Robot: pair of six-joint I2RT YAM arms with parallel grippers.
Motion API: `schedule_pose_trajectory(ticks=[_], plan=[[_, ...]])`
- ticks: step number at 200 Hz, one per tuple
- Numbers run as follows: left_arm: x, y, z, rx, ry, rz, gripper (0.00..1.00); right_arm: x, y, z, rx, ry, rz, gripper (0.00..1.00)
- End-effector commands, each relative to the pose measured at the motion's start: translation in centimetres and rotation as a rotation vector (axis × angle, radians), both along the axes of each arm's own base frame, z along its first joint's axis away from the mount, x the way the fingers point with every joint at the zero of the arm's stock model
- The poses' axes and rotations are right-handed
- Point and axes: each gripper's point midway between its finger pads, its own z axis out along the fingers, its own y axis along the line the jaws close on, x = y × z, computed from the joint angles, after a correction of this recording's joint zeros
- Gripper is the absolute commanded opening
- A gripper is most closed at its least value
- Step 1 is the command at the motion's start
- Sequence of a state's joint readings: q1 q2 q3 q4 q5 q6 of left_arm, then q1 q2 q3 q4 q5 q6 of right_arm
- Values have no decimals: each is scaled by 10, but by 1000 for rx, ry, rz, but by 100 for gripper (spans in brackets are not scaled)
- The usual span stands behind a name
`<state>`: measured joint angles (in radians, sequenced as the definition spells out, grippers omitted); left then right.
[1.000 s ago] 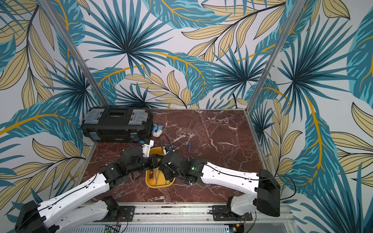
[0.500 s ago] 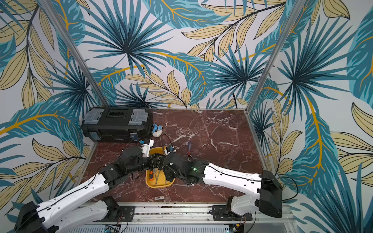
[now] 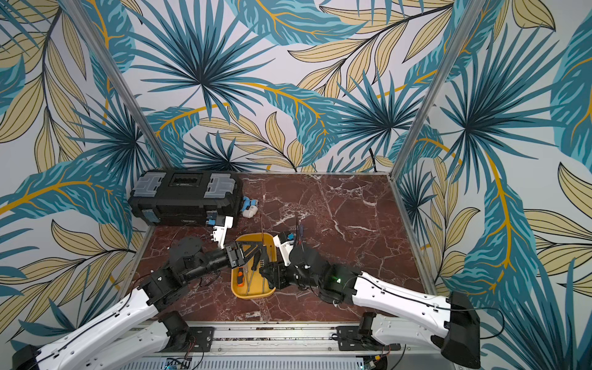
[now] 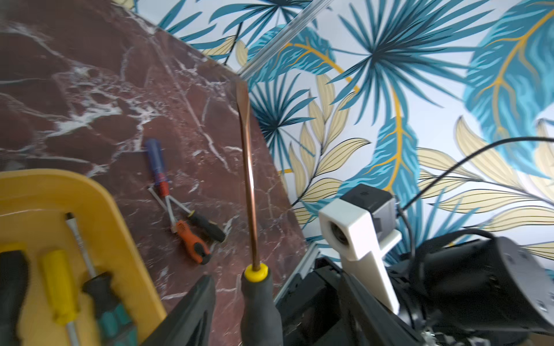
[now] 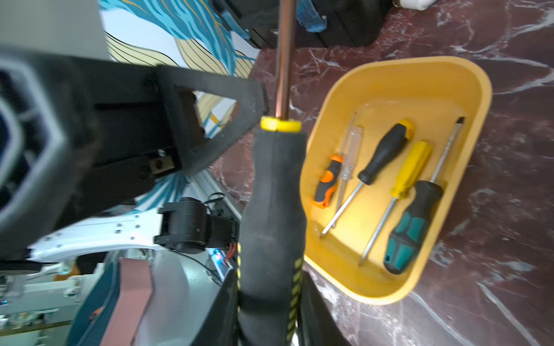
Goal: Put the screwdriver on the desktop into the storage box
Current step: Pick up the screwdriver from the center of the board.
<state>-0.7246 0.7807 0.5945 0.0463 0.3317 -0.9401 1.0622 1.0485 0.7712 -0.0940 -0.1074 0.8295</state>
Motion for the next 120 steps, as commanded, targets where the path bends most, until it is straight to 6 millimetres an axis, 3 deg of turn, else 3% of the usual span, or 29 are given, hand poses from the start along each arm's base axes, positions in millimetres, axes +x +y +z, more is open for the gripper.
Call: schedule_pose_trajectory(ticks=[1, 34, 86, 104, 120], plan=[[-14, -10, 30, -143, -89, -106, 66, -6, 6, 36, 193, -15, 42, 0], [-17, -18, 32, -143, -98, -160, 57, -9, 3, 46, 260, -6, 56, 0], [-17, -21, 13, -98, -65, -176, 56, -8, -1, 59, 323, -22, 52, 0], [-19, -22, 13, -110, -67, -188, 49, -8, 1, 57, 318, -17, 56, 0], [-20, -23, 14, -127, -74, -202, 36, -7, 3, 53, 302, -3, 58, 0]])
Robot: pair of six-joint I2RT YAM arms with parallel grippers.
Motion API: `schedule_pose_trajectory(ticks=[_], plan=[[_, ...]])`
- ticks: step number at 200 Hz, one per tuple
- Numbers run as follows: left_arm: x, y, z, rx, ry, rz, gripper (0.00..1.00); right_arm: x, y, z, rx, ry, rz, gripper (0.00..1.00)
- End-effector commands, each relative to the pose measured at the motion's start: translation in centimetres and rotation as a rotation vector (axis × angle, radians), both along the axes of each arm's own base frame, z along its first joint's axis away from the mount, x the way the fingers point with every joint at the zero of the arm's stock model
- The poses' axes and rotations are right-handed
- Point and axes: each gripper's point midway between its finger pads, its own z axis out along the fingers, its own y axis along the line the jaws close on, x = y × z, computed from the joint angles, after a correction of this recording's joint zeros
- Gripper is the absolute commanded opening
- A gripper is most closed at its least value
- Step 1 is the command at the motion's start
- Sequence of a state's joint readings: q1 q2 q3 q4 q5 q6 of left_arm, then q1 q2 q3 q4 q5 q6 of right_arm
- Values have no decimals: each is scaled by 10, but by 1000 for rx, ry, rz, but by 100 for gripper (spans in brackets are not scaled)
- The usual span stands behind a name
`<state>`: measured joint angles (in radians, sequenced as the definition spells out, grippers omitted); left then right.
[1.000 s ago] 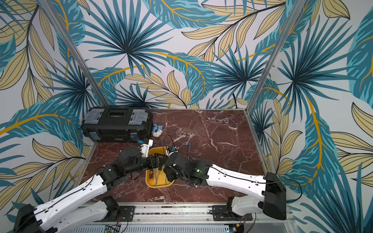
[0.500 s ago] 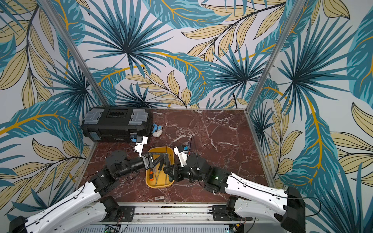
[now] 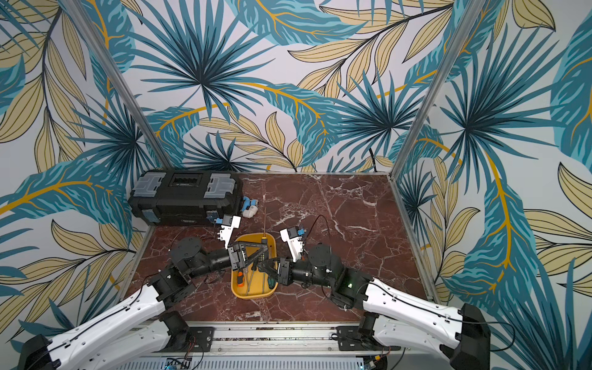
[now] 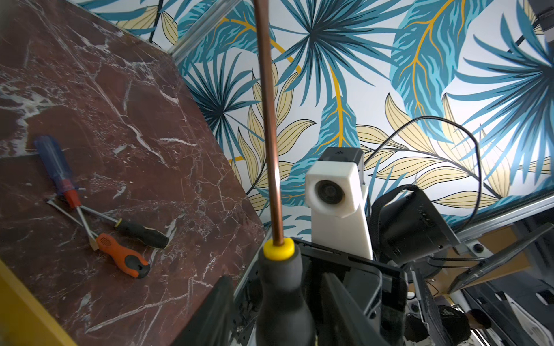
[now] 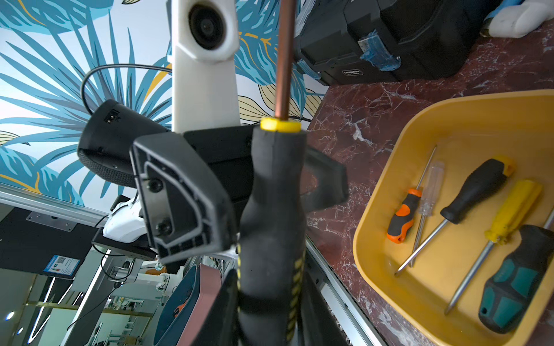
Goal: Put the screwdriver on the desktop into the storage box
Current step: Pick up the screwdriver from the center of the board, then place the screwdriver in the storage box.
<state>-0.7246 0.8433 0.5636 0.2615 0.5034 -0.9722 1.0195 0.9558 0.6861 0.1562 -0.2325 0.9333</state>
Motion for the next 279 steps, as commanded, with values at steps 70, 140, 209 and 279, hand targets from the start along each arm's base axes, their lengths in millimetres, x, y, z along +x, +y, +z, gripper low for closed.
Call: schedule_pose_trajectory(ticks=[70, 140, 209, 279], plan=[[16, 3, -32, 68, 48, 77, 0, 4, -3, -5, -7, 8, -20, 0], [42, 36, -83, 291, 164, 316, 0, 17, -28, -46, -260, 68, -145, 61], [47, 68, -127, 535, 260, 446, 0, 30, -94, -92, -572, 139, -400, 69], [45, 58, -160, 595, 345, 428, 0, 12, -149, -114, -682, 231, -515, 69]])
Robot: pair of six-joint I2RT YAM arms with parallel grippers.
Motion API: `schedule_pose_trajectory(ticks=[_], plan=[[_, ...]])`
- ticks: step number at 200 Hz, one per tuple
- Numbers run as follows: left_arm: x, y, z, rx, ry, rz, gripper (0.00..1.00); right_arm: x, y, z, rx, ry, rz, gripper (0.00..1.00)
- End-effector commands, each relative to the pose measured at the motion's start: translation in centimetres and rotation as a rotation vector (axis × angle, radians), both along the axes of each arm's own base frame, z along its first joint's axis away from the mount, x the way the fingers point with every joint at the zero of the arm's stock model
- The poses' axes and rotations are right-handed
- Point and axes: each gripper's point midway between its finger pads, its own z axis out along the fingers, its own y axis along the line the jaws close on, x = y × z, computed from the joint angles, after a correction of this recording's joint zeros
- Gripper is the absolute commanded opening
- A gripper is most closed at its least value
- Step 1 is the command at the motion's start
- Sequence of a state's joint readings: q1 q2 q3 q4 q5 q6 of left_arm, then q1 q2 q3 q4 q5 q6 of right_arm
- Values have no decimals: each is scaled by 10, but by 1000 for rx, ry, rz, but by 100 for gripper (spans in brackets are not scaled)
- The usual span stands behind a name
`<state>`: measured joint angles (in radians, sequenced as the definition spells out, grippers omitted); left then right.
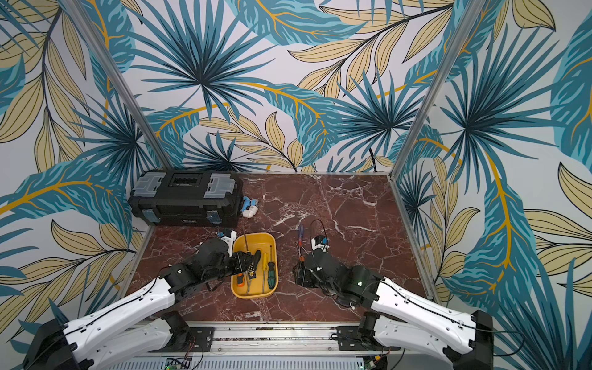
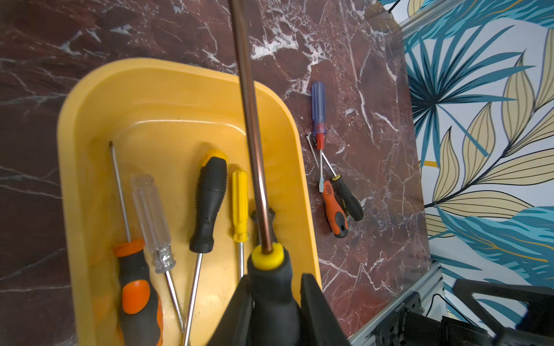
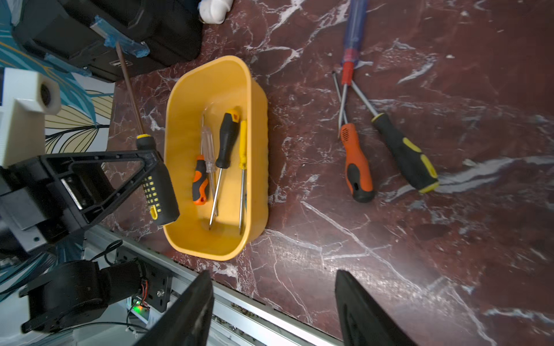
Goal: Put the screwdriver on the desktop into the storage box
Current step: Place the screwdriver in the storage box.
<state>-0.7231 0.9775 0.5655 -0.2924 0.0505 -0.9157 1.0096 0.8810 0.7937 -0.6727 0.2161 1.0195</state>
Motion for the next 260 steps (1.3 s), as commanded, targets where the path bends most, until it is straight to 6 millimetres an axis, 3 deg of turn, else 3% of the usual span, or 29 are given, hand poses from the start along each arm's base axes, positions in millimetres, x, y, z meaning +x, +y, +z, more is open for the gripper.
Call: schedule_pose_trajectory(ticks=[1, 33, 80, 99, 125, 173, 232, 260], plan=[[5, -6, 6, 2, -11, 13, 0, -7, -29, -14, -69, 14, -62, 69], [2, -11, -7, 39, 18, 8, 0, -4, -24, -13, -108, 5, -30, 69], [13, -17, -18, 91, 16, 3, 0, 4, -11, -9, -147, 9, -8, 68], [13, -14, -33, 177, 40, -27, 0, 6, -6, -3, -136, 9, -4, 67], [10, -14, -48, 258, 88, -73, 0, 6, -8, 2, -104, 6, -34, 67], [5, -6, -58, 221, 103, -17, 0, 3, -14, 10, -59, -9, -48, 66], [13, -6, -47, 216, 68, 14, 0, 9, -13, 6, -111, -25, -39, 66], [22, -15, -41, 219, 59, -5, 0, 9, -17, 5, -117, -38, -46, 66]])
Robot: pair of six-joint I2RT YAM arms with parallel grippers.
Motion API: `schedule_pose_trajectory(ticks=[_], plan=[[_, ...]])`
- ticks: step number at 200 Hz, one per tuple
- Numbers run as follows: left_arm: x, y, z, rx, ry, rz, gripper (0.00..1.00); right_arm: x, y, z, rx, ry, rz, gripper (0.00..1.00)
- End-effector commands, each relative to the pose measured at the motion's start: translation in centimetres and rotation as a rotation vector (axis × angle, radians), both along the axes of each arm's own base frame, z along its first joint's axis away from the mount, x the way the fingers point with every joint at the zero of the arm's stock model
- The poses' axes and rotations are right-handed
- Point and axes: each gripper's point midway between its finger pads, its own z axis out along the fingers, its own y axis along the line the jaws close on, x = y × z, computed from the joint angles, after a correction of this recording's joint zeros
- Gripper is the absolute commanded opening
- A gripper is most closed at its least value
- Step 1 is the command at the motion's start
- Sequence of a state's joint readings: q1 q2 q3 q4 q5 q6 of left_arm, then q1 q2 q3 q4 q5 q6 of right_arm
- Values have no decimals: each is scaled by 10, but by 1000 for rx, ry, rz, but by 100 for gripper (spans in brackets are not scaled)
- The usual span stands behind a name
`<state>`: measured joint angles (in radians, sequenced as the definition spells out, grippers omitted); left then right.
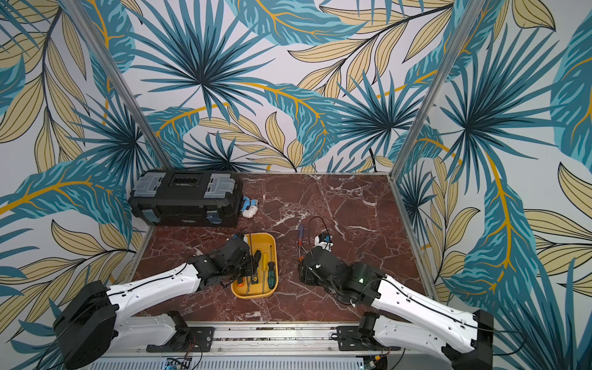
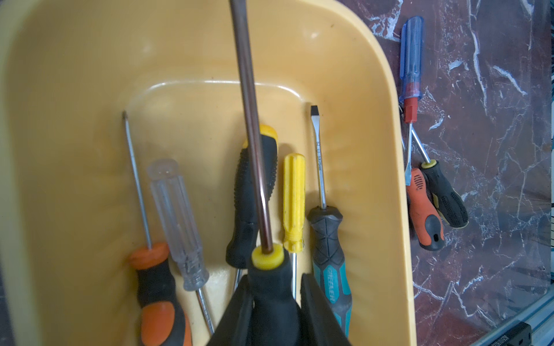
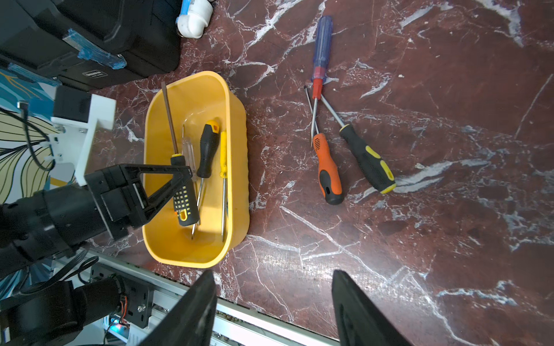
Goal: Put the screwdriver on the desktop into the storage box
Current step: Place the screwdriver in the storage box.
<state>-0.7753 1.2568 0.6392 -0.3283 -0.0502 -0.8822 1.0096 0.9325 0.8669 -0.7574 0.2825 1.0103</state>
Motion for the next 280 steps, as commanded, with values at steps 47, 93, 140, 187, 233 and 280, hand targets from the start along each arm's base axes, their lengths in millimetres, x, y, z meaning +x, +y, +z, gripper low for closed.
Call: schedule_pose_trajectory(ticks=[47, 93, 140, 187, 233, 280], plan=[[19, -18, 18, -39, -47, -2, 0, -2, -23, -9, -52, -52, -7, 66], [19, -21, 28, -42, -44, -10, 0, 8, -28, -8, -90, -75, -30, 67], [14, -10, 28, -15, -37, 10, 0, 17, -30, -11, -86, -59, -64, 68], [8, -11, 19, -30, -13, -1, 0, 21, -24, -17, -87, -33, -64, 68], [7, -11, 15, -14, -12, -19, 20, 32, -11, -7, -99, -38, -38, 68], [2, -8, 20, -2, -17, -31, 54, 34, -11, -10, -115, -32, -31, 68]])
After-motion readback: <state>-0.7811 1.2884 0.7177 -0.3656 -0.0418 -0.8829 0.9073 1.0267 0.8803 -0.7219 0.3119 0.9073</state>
